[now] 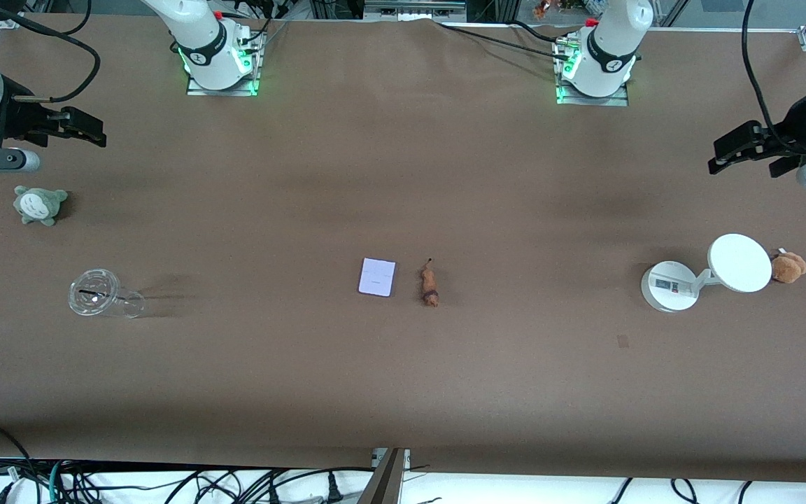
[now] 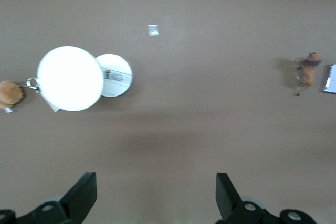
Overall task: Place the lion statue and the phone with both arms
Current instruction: 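Reach the left gripper down to the brown lion figurine and grasp it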
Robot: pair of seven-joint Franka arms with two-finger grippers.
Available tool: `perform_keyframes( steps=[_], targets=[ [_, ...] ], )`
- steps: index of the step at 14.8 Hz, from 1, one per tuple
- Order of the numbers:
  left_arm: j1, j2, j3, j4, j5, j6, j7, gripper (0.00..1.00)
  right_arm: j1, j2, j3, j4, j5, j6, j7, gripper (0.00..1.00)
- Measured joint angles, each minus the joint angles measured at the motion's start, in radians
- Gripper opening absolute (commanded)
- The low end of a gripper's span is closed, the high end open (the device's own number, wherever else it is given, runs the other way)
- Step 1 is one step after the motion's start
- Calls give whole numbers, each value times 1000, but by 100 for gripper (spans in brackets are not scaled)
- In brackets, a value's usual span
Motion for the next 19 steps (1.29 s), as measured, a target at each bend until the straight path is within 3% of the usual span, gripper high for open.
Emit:
perform_keyframes(
  steps=[14,19],
  targets=[
    [23,133,14,50,-6,-30,-2,100,0,0,9,0,0,2,0,100],
    [-27,190,-3,54,-68,-25,-127,100,0,1,9,0,0,2,0,100]
  ],
)
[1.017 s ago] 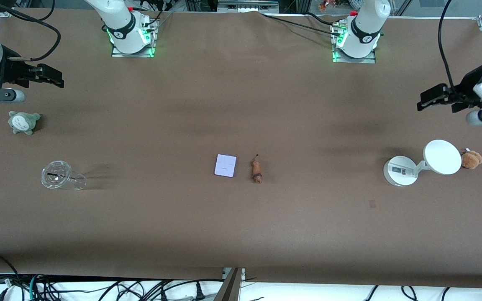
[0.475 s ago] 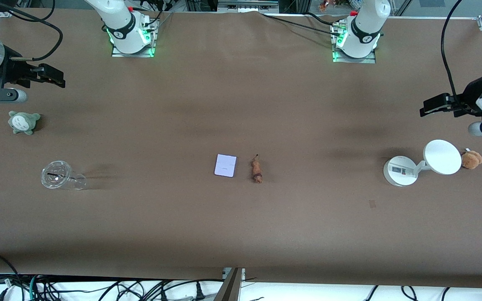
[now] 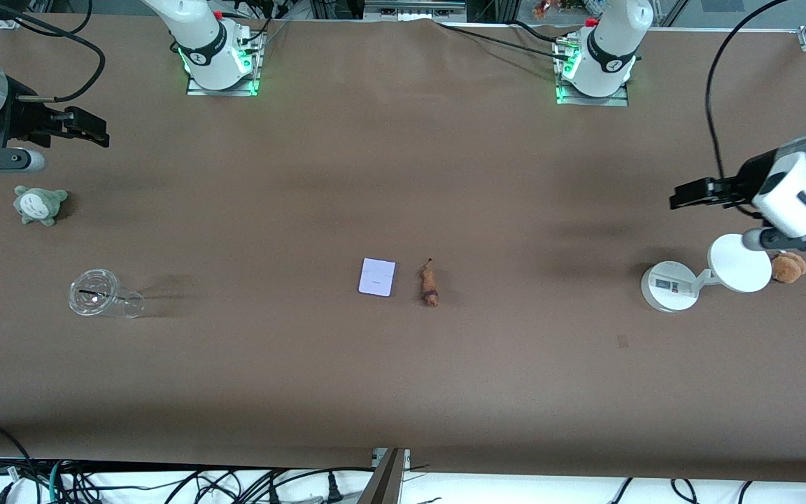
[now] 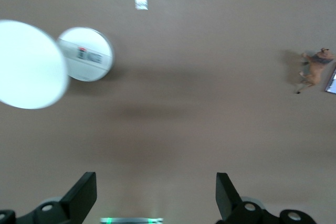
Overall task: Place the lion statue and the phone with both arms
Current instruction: 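Reach the left gripper down to the brown lion figurine and grasp it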
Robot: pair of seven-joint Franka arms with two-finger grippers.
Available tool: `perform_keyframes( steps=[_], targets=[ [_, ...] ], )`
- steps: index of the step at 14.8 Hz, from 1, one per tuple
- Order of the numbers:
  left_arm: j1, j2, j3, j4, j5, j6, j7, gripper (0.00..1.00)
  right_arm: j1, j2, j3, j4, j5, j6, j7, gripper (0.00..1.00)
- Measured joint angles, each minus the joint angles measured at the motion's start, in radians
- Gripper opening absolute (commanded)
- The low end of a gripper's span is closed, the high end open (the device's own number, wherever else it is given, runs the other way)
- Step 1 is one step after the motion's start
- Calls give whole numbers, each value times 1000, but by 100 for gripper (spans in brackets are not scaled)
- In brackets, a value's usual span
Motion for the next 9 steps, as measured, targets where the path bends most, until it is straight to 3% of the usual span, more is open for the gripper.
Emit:
perform_keyframes(
  steps=[9],
  targets=[
    [-302,216,-12,3,-26,382,-329,100,0,2,0,0,0,0,0,100]
  ],
)
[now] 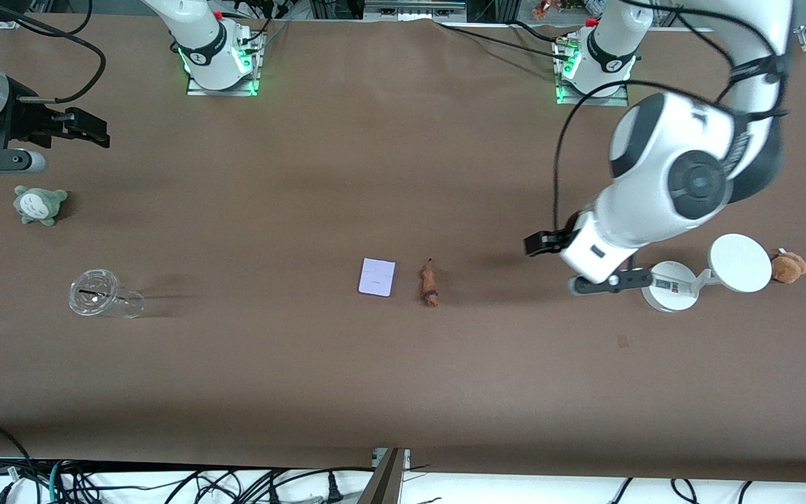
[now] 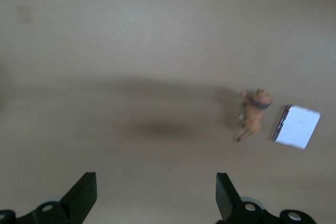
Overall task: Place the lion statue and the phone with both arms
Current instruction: 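Reach the left gripper down to the brown lion figurine and grasp it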
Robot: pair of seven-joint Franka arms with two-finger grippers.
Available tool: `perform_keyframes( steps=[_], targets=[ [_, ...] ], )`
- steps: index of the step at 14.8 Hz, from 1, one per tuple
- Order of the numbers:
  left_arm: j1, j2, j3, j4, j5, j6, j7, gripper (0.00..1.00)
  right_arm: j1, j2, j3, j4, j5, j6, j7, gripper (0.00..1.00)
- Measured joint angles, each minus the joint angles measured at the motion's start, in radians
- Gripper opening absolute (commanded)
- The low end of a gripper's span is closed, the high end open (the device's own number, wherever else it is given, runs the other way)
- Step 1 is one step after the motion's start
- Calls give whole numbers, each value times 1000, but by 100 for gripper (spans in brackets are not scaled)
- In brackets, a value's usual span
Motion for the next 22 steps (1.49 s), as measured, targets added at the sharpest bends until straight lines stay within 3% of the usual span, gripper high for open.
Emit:
perform_keyframes(
  steps=[9,19,20,22],
  targets=[
    [-241,276,16,23,43,417,-364,100,0,3,0,0,0,0,0,100],
    [-290,377,28,61,80,513,-430,100,0,3,0,0,0,-1,0,100],
    [-293,386,30,65,81,514,-432,94,-1,3,0,0,0,-1,0,100],
    [-300,402,30,69,81,525,-433,52,-1,3,0,0,0,-2,0,100]
  ],
)
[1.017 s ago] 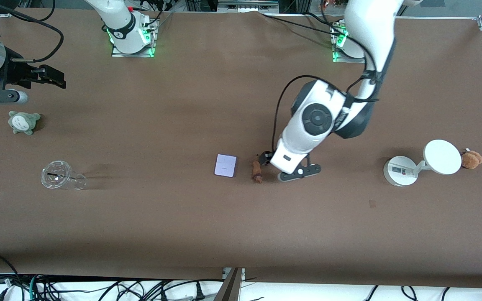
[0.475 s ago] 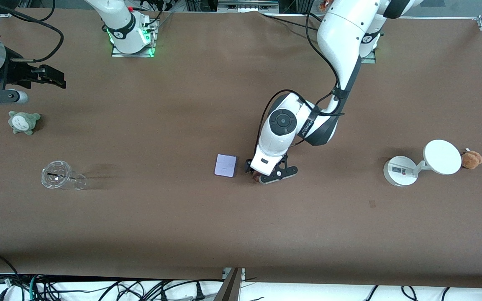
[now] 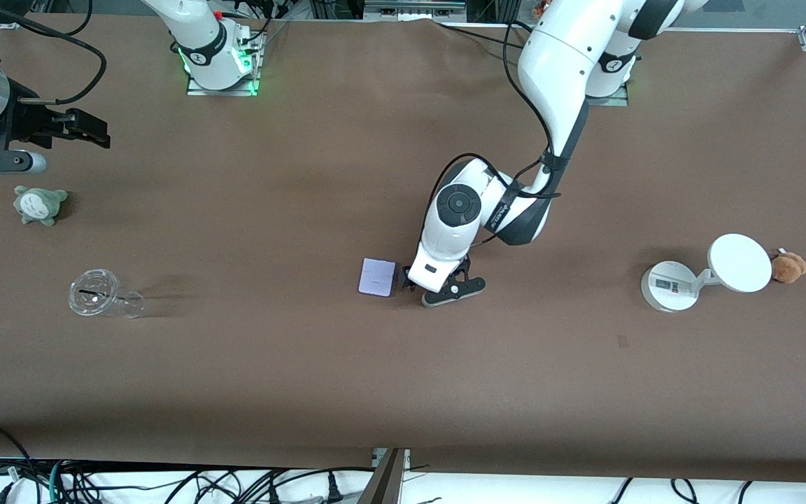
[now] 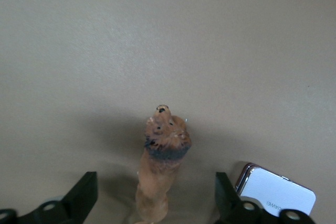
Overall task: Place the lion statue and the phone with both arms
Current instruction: 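Reach the left gripper down to the brown lion figurine and grasp it, then carry the lion with the left gripper toward the white lamp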
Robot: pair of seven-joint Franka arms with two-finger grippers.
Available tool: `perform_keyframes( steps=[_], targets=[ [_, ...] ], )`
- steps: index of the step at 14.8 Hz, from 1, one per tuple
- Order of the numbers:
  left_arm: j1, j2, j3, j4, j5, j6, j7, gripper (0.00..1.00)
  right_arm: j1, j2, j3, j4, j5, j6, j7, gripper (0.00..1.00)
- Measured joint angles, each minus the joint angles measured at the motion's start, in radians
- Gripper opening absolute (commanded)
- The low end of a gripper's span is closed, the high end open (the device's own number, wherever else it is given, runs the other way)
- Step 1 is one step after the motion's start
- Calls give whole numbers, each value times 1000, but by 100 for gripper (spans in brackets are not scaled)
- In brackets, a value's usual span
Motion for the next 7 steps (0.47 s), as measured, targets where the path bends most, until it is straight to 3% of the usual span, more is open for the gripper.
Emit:
perform_keyframes(
  steps=[1,2,3,7],
  targets=[
    [-3,5,0,2,4,5,0,24,0,0,0,0,0,0,0,100],
    [-4,8,1,3,19,8,-1,7,0,0,0,0,0,0,0,100],
    [-5,8,1,4,37,8,-1,0,0,0,0,0,0,0,0,100],
    [-6,8,2,13,68,8,-1,0,0,0,0,0,0,0,0,100]
  ],
)
